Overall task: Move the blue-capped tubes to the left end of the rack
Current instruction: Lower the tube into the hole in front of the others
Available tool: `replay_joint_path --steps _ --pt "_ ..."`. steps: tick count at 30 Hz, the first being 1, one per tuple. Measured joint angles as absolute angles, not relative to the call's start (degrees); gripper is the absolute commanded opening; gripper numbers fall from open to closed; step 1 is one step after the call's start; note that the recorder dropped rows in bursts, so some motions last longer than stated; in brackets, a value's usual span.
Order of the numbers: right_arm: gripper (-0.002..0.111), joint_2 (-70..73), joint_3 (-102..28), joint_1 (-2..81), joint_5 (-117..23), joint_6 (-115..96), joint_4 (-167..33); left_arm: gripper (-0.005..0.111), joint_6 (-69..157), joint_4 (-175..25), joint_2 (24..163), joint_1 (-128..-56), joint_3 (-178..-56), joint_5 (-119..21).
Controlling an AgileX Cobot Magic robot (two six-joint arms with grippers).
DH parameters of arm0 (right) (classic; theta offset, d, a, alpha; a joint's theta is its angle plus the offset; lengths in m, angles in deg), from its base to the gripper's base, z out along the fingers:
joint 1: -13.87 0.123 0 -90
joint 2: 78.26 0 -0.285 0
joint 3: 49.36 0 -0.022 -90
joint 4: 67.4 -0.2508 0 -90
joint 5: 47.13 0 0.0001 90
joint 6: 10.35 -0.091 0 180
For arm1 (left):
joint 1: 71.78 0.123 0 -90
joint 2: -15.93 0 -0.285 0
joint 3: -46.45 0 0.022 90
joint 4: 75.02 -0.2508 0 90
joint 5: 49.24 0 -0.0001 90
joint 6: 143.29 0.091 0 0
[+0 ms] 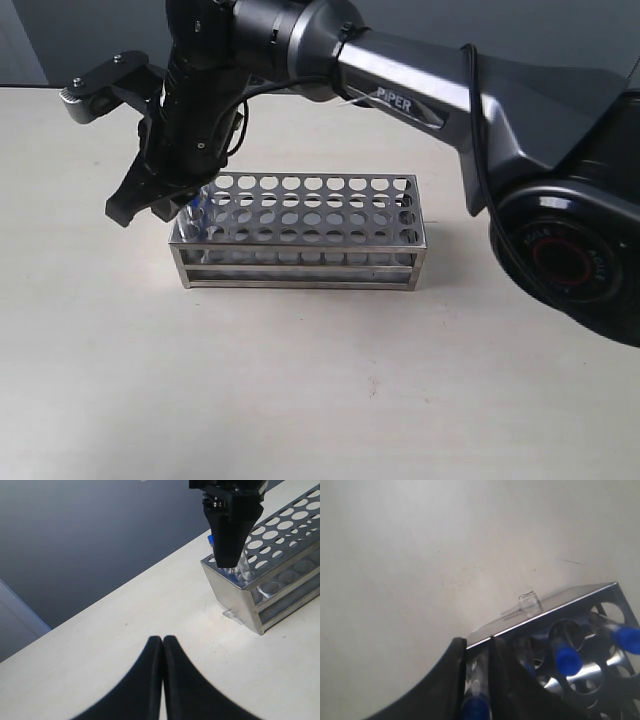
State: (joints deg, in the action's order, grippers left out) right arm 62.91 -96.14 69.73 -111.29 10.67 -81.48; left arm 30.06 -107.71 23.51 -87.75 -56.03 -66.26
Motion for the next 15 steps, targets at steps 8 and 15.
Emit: replay_joint_path --steps 8,15 --pt "0.019 62.8 -96.1 69.7 -112.2 10.6 -81.2 0.001 30.1 -107.7 23.5 -87.7 -56.0 -66.3" --pt "0.042 62.8 -96.1 70.2 -113.5 9.8 -83.2 0.001 30.1 -107.7 23.5 -87.7 -56.0 -66.3"
